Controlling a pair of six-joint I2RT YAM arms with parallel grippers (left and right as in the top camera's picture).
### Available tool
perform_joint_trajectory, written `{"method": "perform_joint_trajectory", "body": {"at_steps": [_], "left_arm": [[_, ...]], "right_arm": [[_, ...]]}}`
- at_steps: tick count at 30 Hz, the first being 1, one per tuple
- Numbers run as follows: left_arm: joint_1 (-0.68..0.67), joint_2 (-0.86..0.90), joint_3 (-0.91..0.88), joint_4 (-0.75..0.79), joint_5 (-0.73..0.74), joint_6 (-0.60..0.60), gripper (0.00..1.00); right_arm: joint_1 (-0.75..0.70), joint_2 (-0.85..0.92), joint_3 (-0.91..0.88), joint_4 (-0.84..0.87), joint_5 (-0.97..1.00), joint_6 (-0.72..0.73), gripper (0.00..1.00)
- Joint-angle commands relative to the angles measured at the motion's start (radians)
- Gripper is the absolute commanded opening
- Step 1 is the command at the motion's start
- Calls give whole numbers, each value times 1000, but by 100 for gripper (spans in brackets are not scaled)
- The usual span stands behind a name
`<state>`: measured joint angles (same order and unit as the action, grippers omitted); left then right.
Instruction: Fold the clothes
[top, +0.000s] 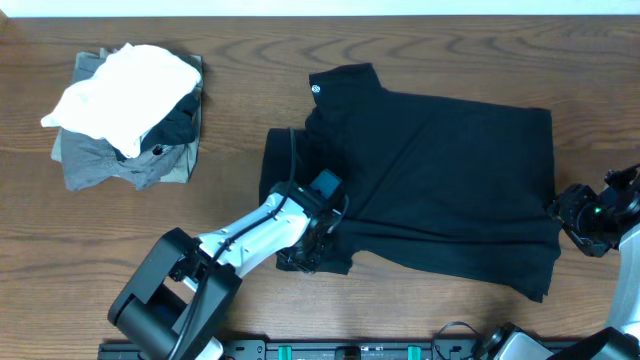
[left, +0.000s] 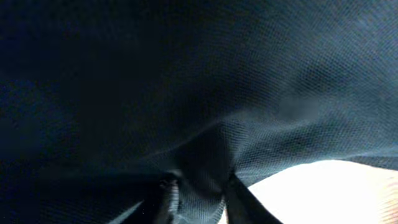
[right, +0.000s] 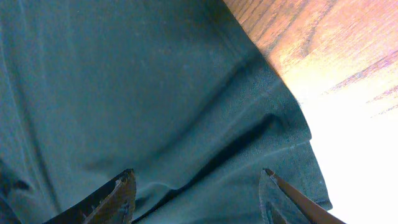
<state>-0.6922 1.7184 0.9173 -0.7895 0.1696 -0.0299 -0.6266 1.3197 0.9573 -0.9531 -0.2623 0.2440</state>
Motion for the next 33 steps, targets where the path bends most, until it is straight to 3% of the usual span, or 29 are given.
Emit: {"method": "perform_joint_trajectory", "body": {"at_steps": [1,2,7,14,20,25,30,33], "left_arm": [[-6,-7,-8,-17,-6,-2,19],[-6,-7,-8,-19,-6,-2,12],[-6,-8,-4,-30,-6,-3,6],[-5,-67,148,-265,-6,-5,6],[-5,-143,180,-282,-6,-5,6],[-5,-148,180,-309,-6,-5,6],[-5,-148,180,-314,-6,-5,6],[-5,-148,180,-307,-6,-1,6]], "right_arm": [[-7,-6,2,-2,-8,-14,62],[-7,-6,2,-2,-8,-14,62],[-7,-6,2,-3,-8,-14,62],[-7,-5,2,-37,48,-20,64],[-12,3,-31,-96,129,21,66],[-72,9,-89,-135,284,93,78],[-161,9,-200,-103,208,104,73],[-179,9,-261,-45,198,122,55]]}}
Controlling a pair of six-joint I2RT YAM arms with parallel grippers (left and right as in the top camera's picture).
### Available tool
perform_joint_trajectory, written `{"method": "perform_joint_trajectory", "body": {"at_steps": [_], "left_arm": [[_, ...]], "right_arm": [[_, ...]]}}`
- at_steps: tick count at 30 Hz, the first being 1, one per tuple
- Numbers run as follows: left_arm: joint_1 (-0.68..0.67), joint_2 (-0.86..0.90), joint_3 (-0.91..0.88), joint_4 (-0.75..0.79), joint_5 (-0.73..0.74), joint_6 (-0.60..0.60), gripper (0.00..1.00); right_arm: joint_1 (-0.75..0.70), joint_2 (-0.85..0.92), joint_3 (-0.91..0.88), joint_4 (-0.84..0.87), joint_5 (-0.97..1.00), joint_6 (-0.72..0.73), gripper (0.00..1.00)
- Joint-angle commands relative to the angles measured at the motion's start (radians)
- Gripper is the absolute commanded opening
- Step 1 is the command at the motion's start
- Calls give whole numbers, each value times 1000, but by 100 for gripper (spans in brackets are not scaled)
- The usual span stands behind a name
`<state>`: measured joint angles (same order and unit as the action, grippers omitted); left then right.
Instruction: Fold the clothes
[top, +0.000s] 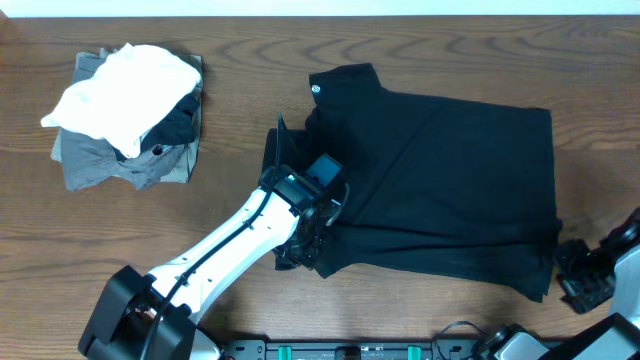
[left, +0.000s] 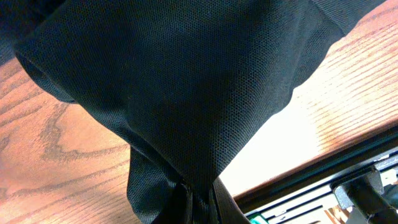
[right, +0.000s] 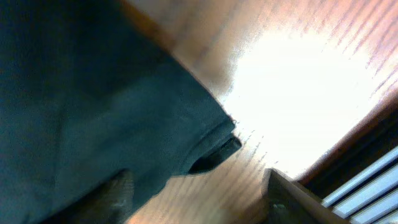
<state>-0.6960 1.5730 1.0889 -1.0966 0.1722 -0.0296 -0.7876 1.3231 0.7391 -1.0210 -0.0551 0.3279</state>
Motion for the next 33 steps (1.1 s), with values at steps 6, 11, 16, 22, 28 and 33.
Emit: {"method": "perform_joint_trajectory", "body": {"at_steps": [6,11,16,22,28,33], "left_arm": [[-1,-3,8,13,-9,2,6],[-1,-3,8,20,-9,2,6],[-1,-3,8,19,-9,2,6],[-1,-3,8,3,-9,2,6],[-1,-10,9,-68,-8,2,6],[-1,-28,9,-141,107,2,6]], "right_arm": [[-17,6,-148,112,-67,66,59],[-17,6,-232,182,-69,111,59],[-18,5,-235,208,-69,128,27],[-17,5,-136,130,-83,108,1],[-17,2,42,-6,-142,31,1],[-18,0,238,-113,-214,-12,1]]}}
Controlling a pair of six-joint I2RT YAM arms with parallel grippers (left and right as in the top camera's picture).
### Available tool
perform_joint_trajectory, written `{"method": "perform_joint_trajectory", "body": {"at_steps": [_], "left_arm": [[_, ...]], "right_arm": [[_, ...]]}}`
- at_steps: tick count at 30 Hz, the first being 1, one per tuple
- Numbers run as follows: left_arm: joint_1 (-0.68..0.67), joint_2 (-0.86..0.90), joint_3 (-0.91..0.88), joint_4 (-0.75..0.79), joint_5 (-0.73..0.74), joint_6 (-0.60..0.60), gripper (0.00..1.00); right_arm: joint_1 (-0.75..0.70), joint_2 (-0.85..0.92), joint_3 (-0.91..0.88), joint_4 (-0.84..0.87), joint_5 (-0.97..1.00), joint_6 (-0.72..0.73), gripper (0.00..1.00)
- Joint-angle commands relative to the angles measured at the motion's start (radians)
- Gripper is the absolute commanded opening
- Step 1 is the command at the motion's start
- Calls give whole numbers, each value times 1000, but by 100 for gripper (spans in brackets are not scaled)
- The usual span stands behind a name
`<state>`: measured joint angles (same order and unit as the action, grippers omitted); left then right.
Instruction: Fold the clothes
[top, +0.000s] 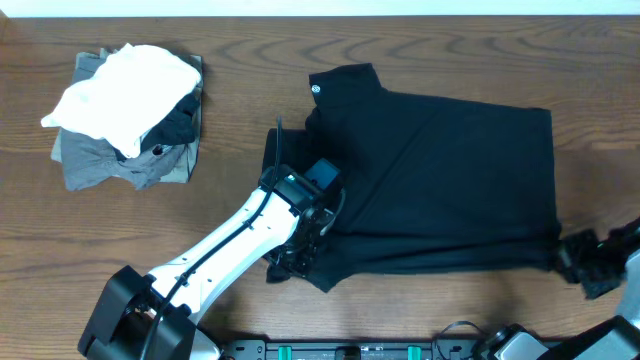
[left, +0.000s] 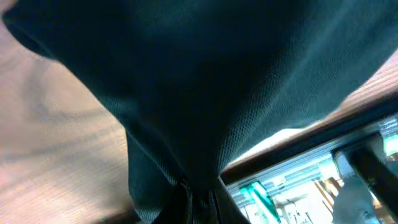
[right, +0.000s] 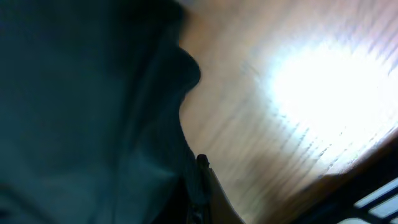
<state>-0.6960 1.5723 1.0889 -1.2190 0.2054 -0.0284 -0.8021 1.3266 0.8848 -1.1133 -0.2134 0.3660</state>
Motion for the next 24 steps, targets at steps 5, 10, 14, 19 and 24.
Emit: {"method": "perform_joint_trajectory", "body": {"at_steps": [5,10,14,19,24], "left_arm": [[-1,-62,9,-39,191,1,6],[-4,-103,9,-96,292,28,6],[-36,-144,9,-151,362,63,6],[-77,-179,9,-174,360,89,6],[-80,-181,9,-174,360,95,6]], "right_arm": [[-3,-5,225,-87,-56,-102,1],[-3,-5,227,-144,-44,-149,1],[-4,-5,227,-146,-38,-158,1],[-6,-8,233,-120,2,-158,1],[-10,-8,245,-118,45,-158,1]]}}
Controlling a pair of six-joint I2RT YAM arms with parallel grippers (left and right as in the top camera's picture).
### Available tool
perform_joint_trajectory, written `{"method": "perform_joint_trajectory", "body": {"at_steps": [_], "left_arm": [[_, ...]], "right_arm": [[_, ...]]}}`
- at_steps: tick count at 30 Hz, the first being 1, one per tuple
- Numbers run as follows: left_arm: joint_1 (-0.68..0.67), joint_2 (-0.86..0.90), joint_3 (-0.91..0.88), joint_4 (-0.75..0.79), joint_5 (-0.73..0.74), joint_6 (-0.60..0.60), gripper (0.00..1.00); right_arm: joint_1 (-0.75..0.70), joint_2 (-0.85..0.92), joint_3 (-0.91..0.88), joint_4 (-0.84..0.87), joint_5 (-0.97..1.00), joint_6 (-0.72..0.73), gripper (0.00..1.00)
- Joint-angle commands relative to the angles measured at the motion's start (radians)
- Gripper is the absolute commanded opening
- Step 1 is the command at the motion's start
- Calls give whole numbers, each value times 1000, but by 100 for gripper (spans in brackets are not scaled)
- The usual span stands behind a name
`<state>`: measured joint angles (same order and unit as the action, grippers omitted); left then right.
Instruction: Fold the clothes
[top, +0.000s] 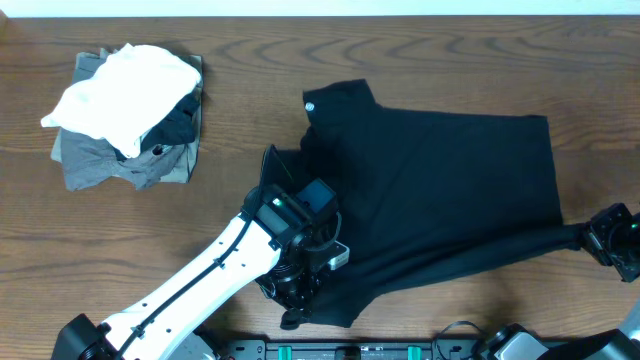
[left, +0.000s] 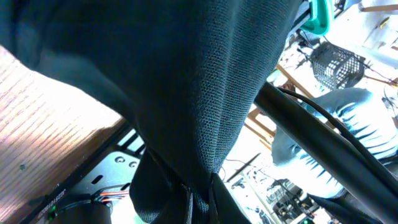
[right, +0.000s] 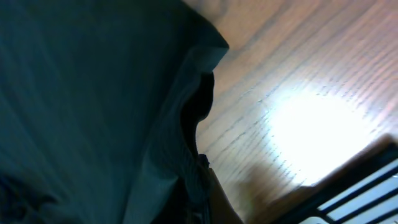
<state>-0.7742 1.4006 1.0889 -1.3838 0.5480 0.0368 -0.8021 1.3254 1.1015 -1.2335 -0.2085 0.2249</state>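
A black shirt (top: 440, 190) lies spread on the wooden table, stretched between both arms. My left gripper (top: 297, 292) is shut on its near left corner at the table's front edge; the cloth (left: 205, 93) hangs from the jaws in the left wrist view. My right gripper (top: 603, 238) is shut on the shirt's near right corner, the fabric (right: 93, 93) bunched at its fingers (right: 208, 186). The near hem runs taut between the two grips.
A pile of clothes (top: 128, 100), white on top of dark and grey pieces, sits at the far left. The table's front edge and a rail with cables (top: 400, 350) lie just below the left gripper.
The left gripper has moved toward the front edge with its corner, and the right gripper sits a little farther right. The shirt's near edge is now pulled taut and the collar shifted left.
First the left gripper was shut on the shirt's near left part while the right stood open at the right hem. Then the right was open near the bottom right corner. Later it was shut on that corner, and now both hold the shirt stretched.
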Motion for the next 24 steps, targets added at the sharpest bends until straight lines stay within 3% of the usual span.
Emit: {"method": "perform_joint_trajectory", "body": {"at_steps": [1,6,8,13,24], "left_arm": [[-2,-9,9,-6,17,37,6],[6,-9,13,57,-11,17,6],[31,-9,25,92,-121,-57,6],[130,-9,48,192,-327,-78,6],[203,60,48,550,-402,159,6]], "right_arm": [[-9,-6,28,-1,41,-16,1],[2,-6,28,-5,27,-17,1],[16,-6,28,8,6,-17,1],[57,-2,28,97,-63,35,1],[136,111,23,291,-53,173,1]]}}
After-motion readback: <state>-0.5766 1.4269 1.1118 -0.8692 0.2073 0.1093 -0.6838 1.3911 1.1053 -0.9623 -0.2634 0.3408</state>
